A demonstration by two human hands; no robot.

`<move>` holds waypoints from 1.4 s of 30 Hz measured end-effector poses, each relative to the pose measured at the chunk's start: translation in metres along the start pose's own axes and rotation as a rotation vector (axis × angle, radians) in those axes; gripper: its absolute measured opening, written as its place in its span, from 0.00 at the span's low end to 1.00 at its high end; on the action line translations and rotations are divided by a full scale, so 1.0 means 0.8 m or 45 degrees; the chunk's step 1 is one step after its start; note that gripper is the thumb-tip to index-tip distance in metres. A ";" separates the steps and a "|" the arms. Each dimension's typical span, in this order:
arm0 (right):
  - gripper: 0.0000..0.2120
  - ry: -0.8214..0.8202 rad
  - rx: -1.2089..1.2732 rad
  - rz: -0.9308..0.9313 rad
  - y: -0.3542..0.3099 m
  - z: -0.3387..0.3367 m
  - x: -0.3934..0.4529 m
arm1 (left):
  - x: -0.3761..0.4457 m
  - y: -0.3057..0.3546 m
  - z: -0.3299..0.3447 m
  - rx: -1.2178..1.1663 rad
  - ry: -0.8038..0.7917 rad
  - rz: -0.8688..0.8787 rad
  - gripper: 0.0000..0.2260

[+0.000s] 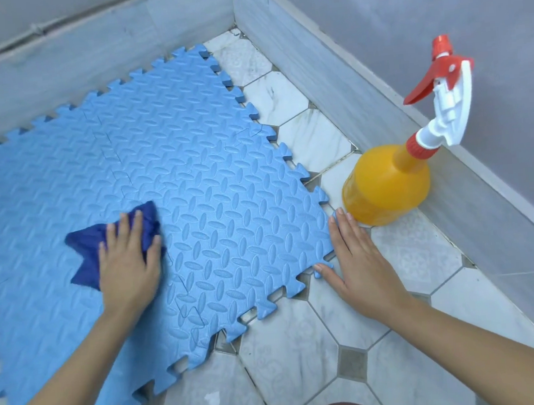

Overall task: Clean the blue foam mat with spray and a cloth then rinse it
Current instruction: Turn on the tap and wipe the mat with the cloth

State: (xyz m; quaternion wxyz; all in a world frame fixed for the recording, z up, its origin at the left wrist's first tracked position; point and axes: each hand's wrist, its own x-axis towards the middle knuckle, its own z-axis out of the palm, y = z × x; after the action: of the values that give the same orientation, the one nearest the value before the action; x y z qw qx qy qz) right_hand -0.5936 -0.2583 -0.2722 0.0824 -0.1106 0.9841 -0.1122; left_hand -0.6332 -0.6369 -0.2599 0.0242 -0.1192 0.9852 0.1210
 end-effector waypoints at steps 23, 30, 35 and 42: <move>0.36 -0.051 0.032 0.126 0.028 -0.045 -0.063 | 0.005 0.123 -0.001 -0.179 0.000 0.317 0.15; 0.39 0.063 -0.019 0.408 0.075 -0.059 -0.122 | -0.097 0.259 -0.003 -0.495 -0.098 1.054 0.17; 0.35 0.176 0.038 0.520 0.087 -0.072 -0.156 | -0.142 0.345 0.026 -0.494 -0.357 1.255 0.20; 0.33 0.188 0.089 0.644 0.097 -0.072 -0.205 | -0.165 0.366 0.041 -0.292 -0.618 1.140 0.28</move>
State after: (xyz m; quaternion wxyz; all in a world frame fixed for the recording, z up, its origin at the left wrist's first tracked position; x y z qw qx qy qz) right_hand -0.4625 -0.1339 -0.2128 0.0396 0.1502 0.9793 -0.1299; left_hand -0.5747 -0.3228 -0.2136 0.1845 0.3433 0.8861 0.2509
